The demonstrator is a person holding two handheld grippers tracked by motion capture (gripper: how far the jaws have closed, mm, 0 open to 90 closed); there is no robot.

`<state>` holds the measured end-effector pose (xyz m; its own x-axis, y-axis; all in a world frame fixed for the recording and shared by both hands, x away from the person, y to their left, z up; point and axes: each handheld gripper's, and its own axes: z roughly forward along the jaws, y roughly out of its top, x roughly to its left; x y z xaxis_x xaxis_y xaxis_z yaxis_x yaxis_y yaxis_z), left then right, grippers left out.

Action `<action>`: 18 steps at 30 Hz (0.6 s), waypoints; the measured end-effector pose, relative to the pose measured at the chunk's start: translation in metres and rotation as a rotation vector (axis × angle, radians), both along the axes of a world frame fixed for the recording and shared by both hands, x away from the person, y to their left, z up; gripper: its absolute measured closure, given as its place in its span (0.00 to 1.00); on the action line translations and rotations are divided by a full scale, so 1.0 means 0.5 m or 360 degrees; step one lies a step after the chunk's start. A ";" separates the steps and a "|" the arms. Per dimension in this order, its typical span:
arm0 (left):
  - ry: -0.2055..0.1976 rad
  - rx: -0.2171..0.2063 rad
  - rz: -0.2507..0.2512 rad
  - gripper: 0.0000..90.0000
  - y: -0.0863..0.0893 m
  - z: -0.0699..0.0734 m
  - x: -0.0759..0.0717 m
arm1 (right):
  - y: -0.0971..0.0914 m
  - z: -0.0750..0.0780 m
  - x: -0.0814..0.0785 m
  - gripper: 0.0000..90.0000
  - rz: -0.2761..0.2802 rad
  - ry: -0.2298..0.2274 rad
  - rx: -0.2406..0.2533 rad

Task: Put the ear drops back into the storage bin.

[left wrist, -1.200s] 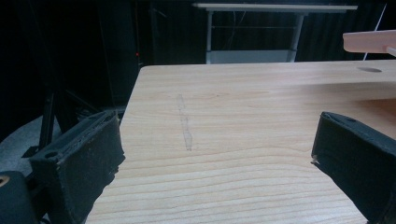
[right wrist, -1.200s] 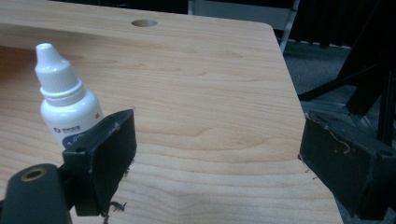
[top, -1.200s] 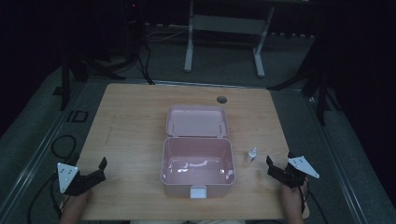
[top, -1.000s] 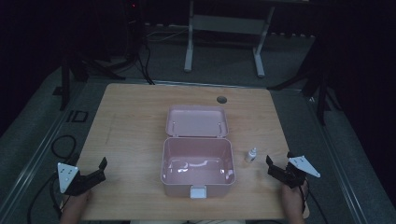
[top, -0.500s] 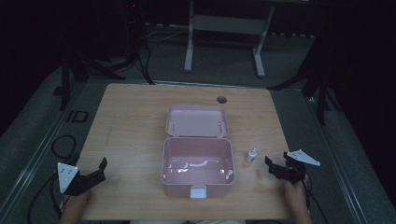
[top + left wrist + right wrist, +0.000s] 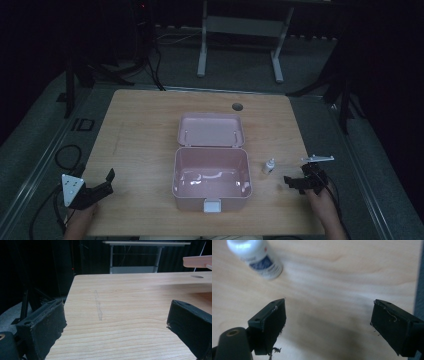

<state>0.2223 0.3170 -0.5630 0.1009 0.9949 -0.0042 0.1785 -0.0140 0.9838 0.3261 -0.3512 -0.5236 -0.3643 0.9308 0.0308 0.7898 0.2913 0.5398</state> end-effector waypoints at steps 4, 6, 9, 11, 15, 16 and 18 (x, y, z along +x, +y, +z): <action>0.0001 0.0003 0.0001 0.02 0.000 0.000 0.000 | 0.004 0.002 0.001 0.14 0.0049 0.0178 -0.0001; 0.0000 0.0003 0.0002 0.02 0.000 0.000 0.000 | 0.008 0.004 0.000 0.15 0.0063 0.0236 -0.0042; 0.0000 0.0003 0.0001 0.02 0.000 0.000 0.000 | 0.013 0.007 -0.001 0.15 0.0094 0.0309 -0.0069; 0.0001 0.0002 0.0001 0.02 0.000 0.000 0.000 | 0.017 0.010 -0.002 0.15 0.0138 0.0358 -0.0102; 0.0000 -0.0002 0.0002 0.02 0.000 0.000 0.000 | 0.031 0.013 -0.006 0.15 0.0260 0.0480 -0.0207; -0.0002 -0.0004 0.0003 0.02 0.000 0.000 0.000 | 0.035 0.012 -0.008 0.14 0.0291 0.0504 -0.0241; -0.0001 -0.0006 0.0003 0.02 0.000 0.000 0.000 | 0.041 0.014 -0.009 0.15 0.0340 0.0545 -0.0273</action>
